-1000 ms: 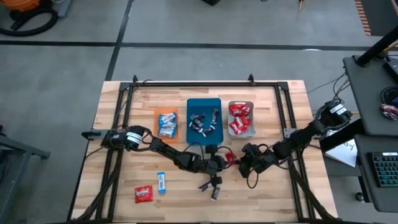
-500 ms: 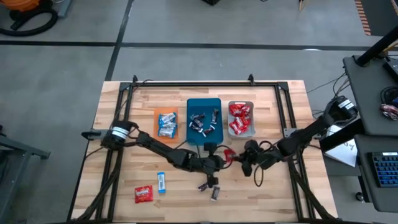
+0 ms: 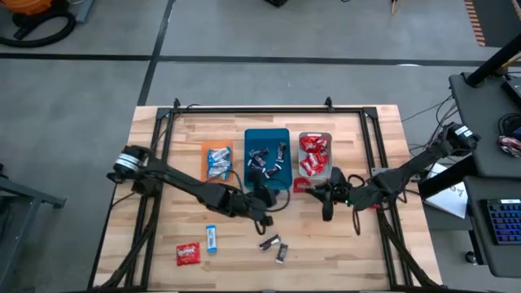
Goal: Sort candy
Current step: Put the red candy into the gray bin
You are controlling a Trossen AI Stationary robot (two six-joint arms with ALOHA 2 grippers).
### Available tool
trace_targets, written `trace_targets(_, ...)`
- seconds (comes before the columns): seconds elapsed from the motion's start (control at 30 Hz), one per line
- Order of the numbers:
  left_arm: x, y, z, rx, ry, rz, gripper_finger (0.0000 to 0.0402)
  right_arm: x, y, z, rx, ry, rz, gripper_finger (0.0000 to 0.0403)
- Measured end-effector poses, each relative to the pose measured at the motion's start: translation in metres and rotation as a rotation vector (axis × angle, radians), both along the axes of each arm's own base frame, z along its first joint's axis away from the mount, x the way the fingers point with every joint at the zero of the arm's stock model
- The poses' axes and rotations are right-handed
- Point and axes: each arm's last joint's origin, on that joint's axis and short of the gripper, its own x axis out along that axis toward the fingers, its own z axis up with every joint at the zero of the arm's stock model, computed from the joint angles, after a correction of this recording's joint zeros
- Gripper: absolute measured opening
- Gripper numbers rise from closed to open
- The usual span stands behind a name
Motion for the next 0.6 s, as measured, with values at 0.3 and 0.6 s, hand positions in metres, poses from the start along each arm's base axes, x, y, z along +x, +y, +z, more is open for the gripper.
trace_targets(0.3, -0.061, 0.015, 0.022, -0.117, -0.029, 0.047, 0.0, 0.008, -0.049, 0.036, -0.204, 0.255, -0.348, 0.0013)
trace_targets(0.6, -0.105, 0.008, 0.023, -0.284, -0.095, 0.08, 0.0, 0.009, -0.106, 0.018, -0.031, 0.665, -0.469, 0.0013)
